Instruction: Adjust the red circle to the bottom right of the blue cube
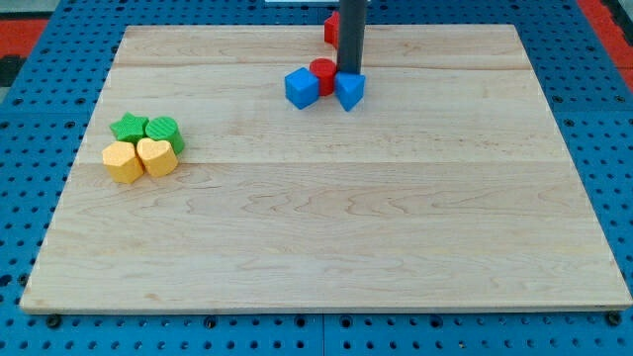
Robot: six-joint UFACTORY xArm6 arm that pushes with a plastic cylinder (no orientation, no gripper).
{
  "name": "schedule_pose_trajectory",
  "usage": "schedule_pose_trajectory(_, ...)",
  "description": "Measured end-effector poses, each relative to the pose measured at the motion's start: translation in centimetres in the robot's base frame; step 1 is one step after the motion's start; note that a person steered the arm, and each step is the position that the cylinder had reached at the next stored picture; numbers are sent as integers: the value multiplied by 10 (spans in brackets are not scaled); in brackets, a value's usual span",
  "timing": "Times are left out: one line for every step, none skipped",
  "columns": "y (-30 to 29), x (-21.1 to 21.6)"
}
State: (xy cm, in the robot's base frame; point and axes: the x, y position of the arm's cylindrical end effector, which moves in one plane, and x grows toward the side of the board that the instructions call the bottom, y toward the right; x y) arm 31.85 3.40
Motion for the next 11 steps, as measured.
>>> schedule_pose_trajectory(0,43)
schedule_pose_trajectory(4,26)
schedule_pose_trajectory(30,-6)
schedule_pose_trajectory(40,-32)
schedule_pose_trajectory(10,-46)
schedule_pose_trajectory(-22,-40)
schedule_pose_trajectory(-26,-3)
schedule_pose_trajectory(-16,10)
schedule_pose_trajectory(-13,-3)
schedule_pose_trajectory(2,10)
schedule_pose_trajectory(27,20)
